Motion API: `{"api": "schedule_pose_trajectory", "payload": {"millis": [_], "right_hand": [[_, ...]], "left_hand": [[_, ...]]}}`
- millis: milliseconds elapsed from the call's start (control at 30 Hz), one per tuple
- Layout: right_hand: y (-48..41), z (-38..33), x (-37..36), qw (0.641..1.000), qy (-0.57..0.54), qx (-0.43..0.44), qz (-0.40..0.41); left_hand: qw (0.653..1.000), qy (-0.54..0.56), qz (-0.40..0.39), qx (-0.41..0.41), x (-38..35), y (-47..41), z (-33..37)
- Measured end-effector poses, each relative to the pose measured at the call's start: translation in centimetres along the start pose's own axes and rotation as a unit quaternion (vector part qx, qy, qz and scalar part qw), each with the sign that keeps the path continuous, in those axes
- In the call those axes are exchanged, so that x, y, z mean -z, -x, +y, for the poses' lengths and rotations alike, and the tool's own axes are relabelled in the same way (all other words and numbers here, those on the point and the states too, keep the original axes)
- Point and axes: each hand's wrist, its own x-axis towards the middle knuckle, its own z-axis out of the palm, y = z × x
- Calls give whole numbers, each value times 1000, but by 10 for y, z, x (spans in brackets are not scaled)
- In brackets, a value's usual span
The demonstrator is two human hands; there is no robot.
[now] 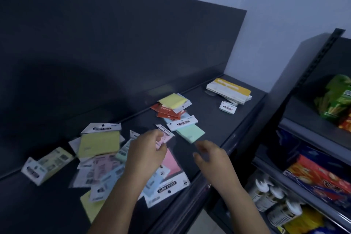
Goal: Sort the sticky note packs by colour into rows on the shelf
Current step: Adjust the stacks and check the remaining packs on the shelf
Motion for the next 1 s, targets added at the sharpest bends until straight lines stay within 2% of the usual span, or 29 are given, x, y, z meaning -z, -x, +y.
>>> {"api": "schedule_pose_trajectory", "payload": {"millis": [233, 500, 600, 733, 800, 900, 933, 1000], "right_hand": [[-63, 28, -8, 999, -27, -15, -10], [-165, 57, -21, 997, -72, 22, -35], [-210, 67, -25, 995, -77, 38, -42], [-271, 78, -40, 996, -36, 41, -67], [-294, 75, -53, 995, 15, 50, -90], [-307, 62, -68, 987, 75, 29, -140], [-308, 59, -71, 985, 75, 29, -155], [-312, 57, -76, 981, 35, 22, -188]], "left_hand": [[998, -35, -15, 43, -19, -59, 0], [992, -84, 21, 93, -52, -108, -3], [987, -103, 51, 115, -59, -122, 3], [975, -83, 162, 123, -58, -128, 3], [958, -97, 227, 149, -48, -117, -7], [914, -149, 295, 236, -28, -89, -29], [894, -174, 301, 284, -21, -80, -36], [852, -215, 264, 397, -7, -67, -48]]}}
